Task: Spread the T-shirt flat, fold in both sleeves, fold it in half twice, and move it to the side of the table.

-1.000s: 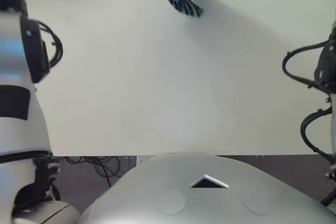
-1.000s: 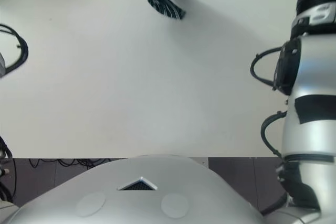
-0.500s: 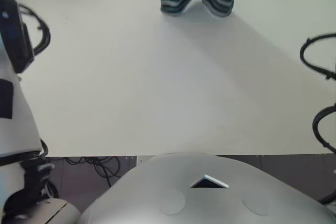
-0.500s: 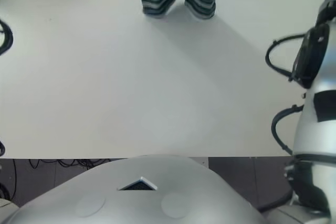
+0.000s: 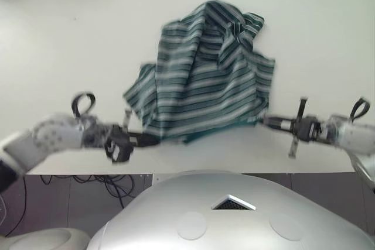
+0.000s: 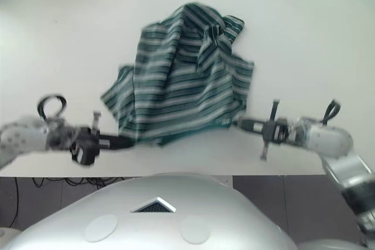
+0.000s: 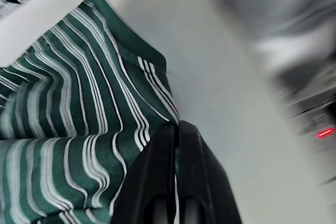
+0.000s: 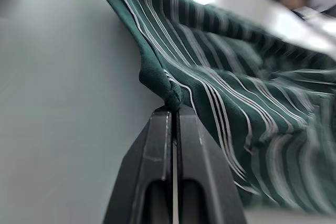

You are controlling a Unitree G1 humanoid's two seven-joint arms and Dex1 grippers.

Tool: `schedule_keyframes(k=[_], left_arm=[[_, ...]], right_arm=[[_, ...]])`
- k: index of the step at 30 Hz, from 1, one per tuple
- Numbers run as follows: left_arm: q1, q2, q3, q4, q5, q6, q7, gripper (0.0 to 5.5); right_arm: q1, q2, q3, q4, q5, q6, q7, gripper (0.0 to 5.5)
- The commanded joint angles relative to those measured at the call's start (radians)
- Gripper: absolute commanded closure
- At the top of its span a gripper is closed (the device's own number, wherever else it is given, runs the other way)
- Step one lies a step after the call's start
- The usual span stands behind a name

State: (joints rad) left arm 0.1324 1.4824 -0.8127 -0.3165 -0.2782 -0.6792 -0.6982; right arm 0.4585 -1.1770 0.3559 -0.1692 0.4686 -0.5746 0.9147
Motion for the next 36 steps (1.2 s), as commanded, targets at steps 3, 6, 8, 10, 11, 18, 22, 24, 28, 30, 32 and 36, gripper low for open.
schedule_keyframes(k=[3, 6, 8, 10, 11, 18, 22, 24, 28, 30, 32, 36], left_arm=[[0.244, 0.088, 0.076, -0.167, 0.178, 0.224, 0.126, 5.50], [0.302, 0.072, 0.128, -0.178, 0.226, 0.259, 0.146, 5.50], [0.340, 0.062, 0.159, -0.184, 0.247, 0.269, 0.148, 5.50], [0.368, 0.052, 0.184, -0.193, 0.253, 0.271, 0.144, 5.50], [0.379, 0.049, 0.200, -0.201, 0.252, 0.272, 0.141, 5.50], [0.437, -0.006, 0.311, -0.218, 0.203, 0.312, 0.115, 5.39], [0.490, 0.061, 0.404, -0.272, 0.120, 0.345, 0.091, 4.83], [0.543, 0.183, 0.420, -0.316, 0.011, 0.320, 0.063, 4.50], [0.497, 0.352, 0.464, -0.286, -0.338, 0.102, -0.022, 4.30], [0.390, 0.239, 0.572, -0.243, -0.489, 0.145, -0.048, 4.30], [0.170, 0.037, 0.556, -0.187, -0.464, 0.318, -0.012, 4.30], [-0.230, -0.375, 0.374, 0.042, -0.201, 0.720, 0.084, 4.30]], right_arm=[[0.234, -0.127, -0.020, -0.211, -0.042, 0.176, 0.043, 5.49], [0.265, -0.099, -0.064, -0.233, -0.066, 0.206, 0.032, 5.49], [0.292, -0.084, -0.092, -0.244, -0.076, 0.219, 0.029, 5.49], [0.309, -0.070, -0.115, -0.250, -0.077, 0.224, 0.030, 5.49], [0.315, -0.066, -0.128, -0.254, -0.075, 0.225, 0.033, 5.49], [0.331, -0.014, -0.208, -0.283, -0.034, 0.308, 0.025, 5.50], [0.404, -0.049, -0.314, -0.324, 0.035, 0.349, 0.112, 4.83], [0.475, -0.078, -0.408, -0.339, 0.088, 0.378, 0.209, 4.48], [0.448, -0.054, -0.638, -0.300, 0.271, 0.469, 0.386, 3.82], [0.264, -0.014, -0.624, -0.262, 0.286, 0.487, 0.353, 3.82], [0.007, 0.096, -0.512, -0.221, 0.183, 0.511, 0.226, 3.82], [-0.395, 0.377, -0.239, -0.050, -0.211, 0.496, -0.002, 3.82]])
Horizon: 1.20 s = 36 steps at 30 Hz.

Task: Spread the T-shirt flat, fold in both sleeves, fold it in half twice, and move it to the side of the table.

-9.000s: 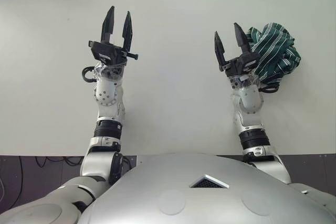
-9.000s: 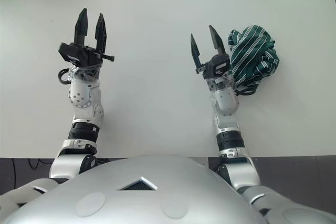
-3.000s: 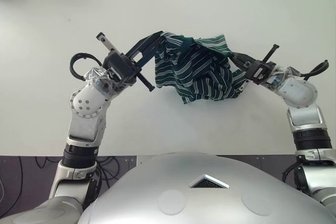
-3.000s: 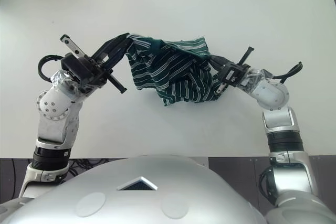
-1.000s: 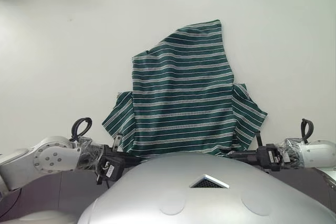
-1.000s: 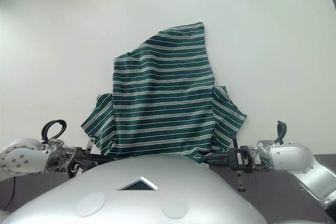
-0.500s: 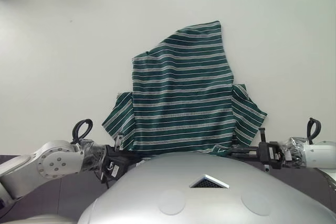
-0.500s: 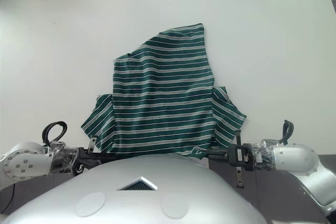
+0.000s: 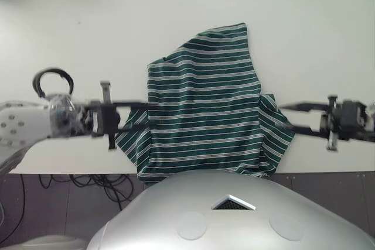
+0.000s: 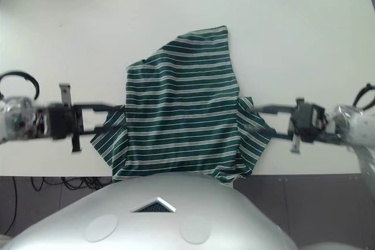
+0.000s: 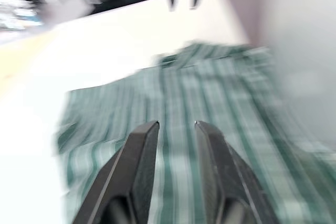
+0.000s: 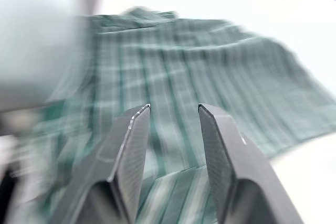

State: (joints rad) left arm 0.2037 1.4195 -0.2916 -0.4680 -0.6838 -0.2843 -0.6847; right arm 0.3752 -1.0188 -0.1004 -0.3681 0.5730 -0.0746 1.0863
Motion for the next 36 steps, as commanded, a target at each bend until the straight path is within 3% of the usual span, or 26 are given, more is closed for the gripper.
schedule_keyframes(k=[1, 5, 10, 17, 22, 24, 27, 32, 36], left_arm=[[-0.349, -0.373, -0.175, 0.246, 0.254, 0.376, 0.066, 4.30], [-0.526, -0.589, -0.295, 0.575, 0.517, 0.427, 0.004, 4.30], [-0.688, -0.792, -0.326, 1.013, 0.706, 0.344, 0.000, 4.30], [-0.849, -0.913, -0.228, 1.339, 0.768, 0.183, 0.086, 4.30], [-0.935, -0.954, -0.063, 1.451, 0.743, -0.062, 0.233, 4.30], [-0.921, -0.923, 0.016, 1.389, 0.714, -0.153, 0.246, 4.30], [-0.762, -0.824, 0.143, 1.085, 0.615, -0.185, 0.178, 4.30], [-0.226, -0.650, 0.276, 0.522, 0.339, 0.083, -0.011, 4.30], [0.123, -0.595, 0.386, 0.320, 0.209, 0.301, -0.047, 4.30]], right_arm=[[-0.368, 0.264, 0.263, 0.192, -0.389, -0.009, -0.209, 3.82], [-0.560, 0.416, 0.415, 0.411, -0.633, 0.011, -0.324, 3.82], [-0.770, 0.546, 0.510, 0.871, -0.836, -0.006, -0.485, 3.82], [-0.999, 0.625, 0.529, 1.316, -0.944, -0.107, -0.728, 3.82], [-1.050, 0.644, 0.468, 1.391, -0.899, -0.232, -0.769, 3.82], [-1.017, 0.624, 0.437, 1.339, -0.875, -0.270, -0.760, 3.82], [-0.912, 0.573, 0.378, 1.150, -0.824, -0.316, -0.731, 3.82], [-0.644, 0.487, 0.247, 0.682, -0.658, -0.207, -0.627, 3.82], [-0.482, 0.425, 0.129, 0.404, -0.569, -0.084, -0.589, 3.82]])
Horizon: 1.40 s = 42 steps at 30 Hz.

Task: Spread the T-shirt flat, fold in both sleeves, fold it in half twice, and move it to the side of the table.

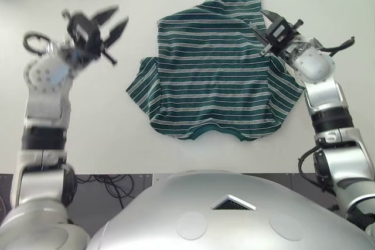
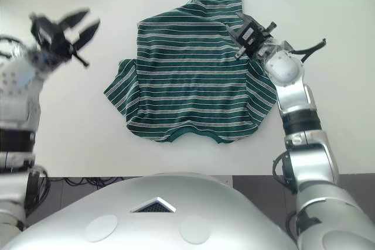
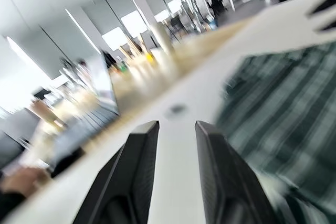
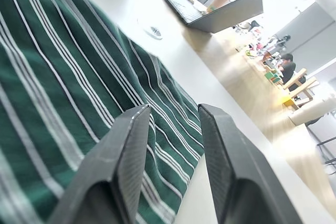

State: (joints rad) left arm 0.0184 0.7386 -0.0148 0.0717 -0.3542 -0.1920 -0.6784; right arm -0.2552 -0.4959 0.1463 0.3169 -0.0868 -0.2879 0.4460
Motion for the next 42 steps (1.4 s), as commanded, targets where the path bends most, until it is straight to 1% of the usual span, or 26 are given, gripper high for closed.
schedule_keyframes(k=[1, 4, 7, 12, 16, 19, 21, 25, 26, 29, 30, 37, 38, 42], left_arm=[[0.357, 0.087, 0.130, -0.247, -0.140, 0.247, -0.060, 4.30], [0.438, 0.080, 0.183, -0.301, -0.196, 0.396, -0.044, 4.30], [0.469, 0.060, 0.168, -0.327, -0.190, 0.499, -0.025, 4.30], [0.417, -0.030, 0.103, -0.318, -0.158, 0.621, 0.063, 4.30], [0.366, -0.100, 0.108, -0.307, -0.186, 0.705, 0.107, 4.30], [0.361, -0.124, 0.121, -0.338, -0.220, 0.755, 0.110, 4.30], [0.361, -0.131, 0.123, -0.350, -0.223, 0.772, 0.113, 4.30], [0.360, -0.139, 0.127, -0.353, -0.213, 0.784, 0.114, 4.85], [0.361, -0.139, 0.128, -0.351, -0.211, 0.783, 0.112, 4.90], [0.354, -0.121, 0.145, -0.335, -0.205, 0.767, 0.081, 5.39], [0.350, -0.111, 0.159, -0.332, -0.207, 0.761, 0.067, 5.47], [0.334, -0.051, 0.287, -0.368, -0.235, 0.752, -0.012, 5.47], [0.335, -0.050, 0.290, -0.377, -0.233, 0.750, -0.017, 5.47], [0.356, -0.079, 0.234, -0.453, -0.239, 0.756, -0.044, 5.47]], right_arm=[[0.173, -0.106, -0.141, -0.324, 0.098, 0.155, 0.054, 3.82], [0.225, -0.115, -0.180, -0.424, 0.113, 0.234, 0.055, 3.82], [0.251, -0.106, -0.183, -0.479, 0.108, 0.275, 0.058, 3.82], [0.277, -0.101, -0.182, -0.524, 0.106, 0.302, 0.064, 3.82], [0.288, -0.107, -0.194, -0.533, 0.110, 0.306, 0.069, 3.82], [0.294, -0.108, -0.201, -0.526, 0.108, 0.303, 0.072, 3.82], [0.293, -0.108, -0.203, -0.523, 0.108, 0.302, 0.075, 3.82], [0.290, -0.106, -0.204, -0.519, 0.105, 0.302, 0.077, 3.79], [0.289, -0.106, -0.203, -0.518, 0.105, 0.301, 0.078, 3.79], [0.286, -0.105, -0.203, -0.515, 0.105, 0.301, 0.078, 3.79], [0.287, -0.105, -0.203, -0.515, 0.105, 0.301, 0.078, 3.79], [0.300, -0.104, -0.202, -0.516, 0.106, 0.299, 0.080, 3.79], [0.310, -0.106, -0.203, -0.519, 0.108, 0.301, 0.083, 3.79], [0.384, -0.138, -0.245, -0.517, 0.114, 0.287, 0.103, 3.79]])
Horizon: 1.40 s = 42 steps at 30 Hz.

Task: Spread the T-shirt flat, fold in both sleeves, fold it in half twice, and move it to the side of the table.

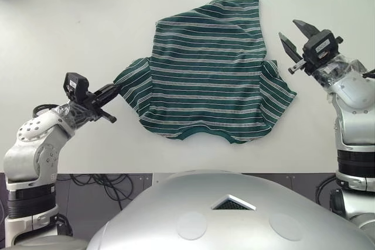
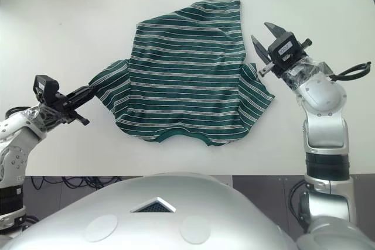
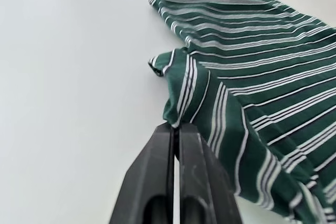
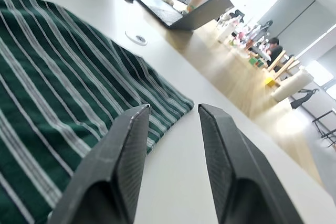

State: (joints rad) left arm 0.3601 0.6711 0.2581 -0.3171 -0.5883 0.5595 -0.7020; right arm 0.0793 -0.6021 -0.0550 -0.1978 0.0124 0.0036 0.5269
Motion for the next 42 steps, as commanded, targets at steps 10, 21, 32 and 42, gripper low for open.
schedule_keyframes(k=[10, 21, 32, 42], left_arm=[[-0.174, -0.137, -0.326, -0.145, 0.016, 0.080, 0.043, 5.47], [-0.204, -0.192, -0.395, -0.014, 0.111, 0.039, 0.065, 4.72], [-0.164, -0.234, -0.333, -0.139, 0.101, -0.098, 0.063, 3.91], [-0.149, -0.248, -0.300, -0.232, 0.061, -0.121, 0.082, 3.91]], right_arm=[[0.230, -0.039, -0.178, -0.037, 0.237, 0.120, 0.162, 3.79], [0.308, -0.017, -0.226, 0.032, 0.518, 0.496, 0.251, 3.79], [0.324, -0.011, -0.212, 0.051, 0.511, 0.541, 0.223, 3.79], [0.329, -0.008, -0.283, 0.053, 0.535, 0.524, 0.220, 3.79]])
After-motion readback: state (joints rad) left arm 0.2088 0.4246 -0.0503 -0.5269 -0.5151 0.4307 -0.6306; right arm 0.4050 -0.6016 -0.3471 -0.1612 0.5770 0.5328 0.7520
